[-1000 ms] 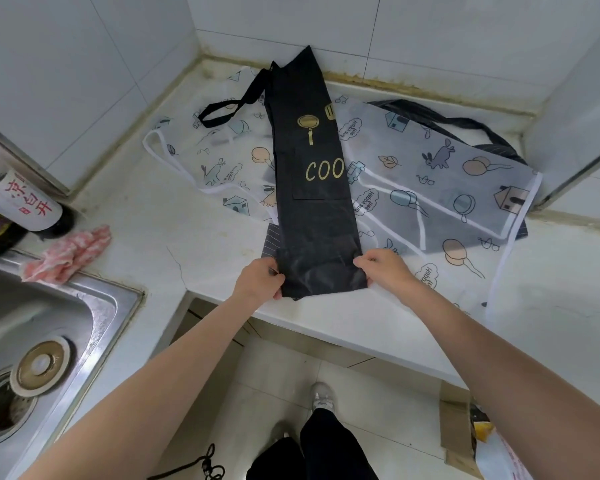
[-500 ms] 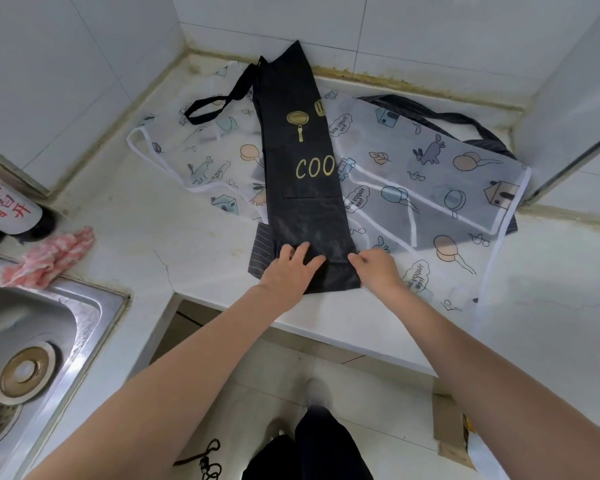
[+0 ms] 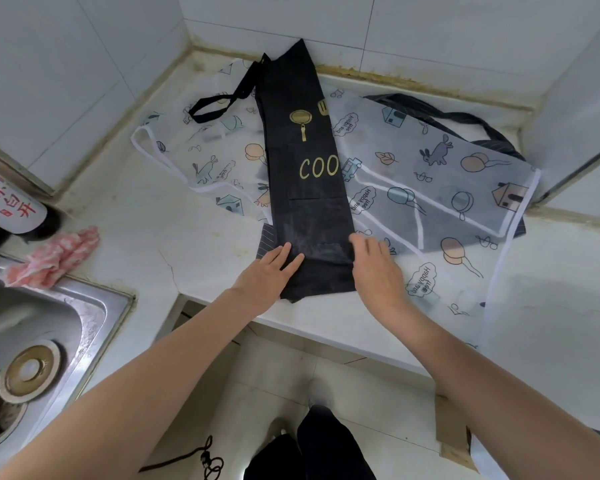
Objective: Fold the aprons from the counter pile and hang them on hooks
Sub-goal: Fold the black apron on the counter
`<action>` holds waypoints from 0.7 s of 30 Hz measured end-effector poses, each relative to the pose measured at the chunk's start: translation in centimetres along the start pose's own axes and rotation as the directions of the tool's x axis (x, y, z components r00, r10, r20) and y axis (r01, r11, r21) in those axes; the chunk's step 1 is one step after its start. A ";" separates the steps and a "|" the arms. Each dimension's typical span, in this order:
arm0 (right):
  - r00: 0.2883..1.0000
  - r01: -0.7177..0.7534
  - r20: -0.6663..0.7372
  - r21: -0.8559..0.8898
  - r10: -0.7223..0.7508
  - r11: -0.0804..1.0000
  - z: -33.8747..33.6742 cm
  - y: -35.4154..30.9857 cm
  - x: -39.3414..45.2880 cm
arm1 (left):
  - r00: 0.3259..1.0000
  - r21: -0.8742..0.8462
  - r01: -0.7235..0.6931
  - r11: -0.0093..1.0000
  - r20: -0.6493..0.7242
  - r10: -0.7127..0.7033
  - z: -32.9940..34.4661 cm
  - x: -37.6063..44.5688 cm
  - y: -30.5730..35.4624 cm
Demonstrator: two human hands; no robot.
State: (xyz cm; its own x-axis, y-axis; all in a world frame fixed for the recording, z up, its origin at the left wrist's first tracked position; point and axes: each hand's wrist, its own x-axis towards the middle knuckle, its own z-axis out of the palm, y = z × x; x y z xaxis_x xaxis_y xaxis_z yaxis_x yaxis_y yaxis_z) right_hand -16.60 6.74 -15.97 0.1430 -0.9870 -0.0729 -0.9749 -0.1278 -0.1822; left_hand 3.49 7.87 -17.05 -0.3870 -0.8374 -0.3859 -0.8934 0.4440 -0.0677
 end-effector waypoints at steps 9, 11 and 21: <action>0.832 0.438 0.456 -0.188 -0.317 0.879 -0.6 2.2 0.3 | 0.998 -0.446 0.049 0.894 -0.002 -0.055 -0.9 -0.2 -1.5; 0.823 0.397 0.482 -0.111 -0.300 0.911 -0.8 2.5 0.8 | 0.998 -0.543 0.055 0.838 -0.007 -0.070 -1.0 -0.2 -1.7; 0.884 0.272 0.351 0.154 -0.310 0.950 -2.1 1.8 4.3 | 0.993 -0.789 -0.011 0.614 -0.083 -0.089 -1.1 -0.3 -2.7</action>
State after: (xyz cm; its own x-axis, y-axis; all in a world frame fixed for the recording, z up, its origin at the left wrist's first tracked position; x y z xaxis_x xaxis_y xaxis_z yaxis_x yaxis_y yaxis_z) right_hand -18.07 2.09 -14.53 0.4888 -0.7984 -0.3516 -0.8606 -0.3753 -0.3444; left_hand 5.77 6.54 -15.71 -0.3232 -0.8974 -0.3004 -0.7243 0.0303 0.6888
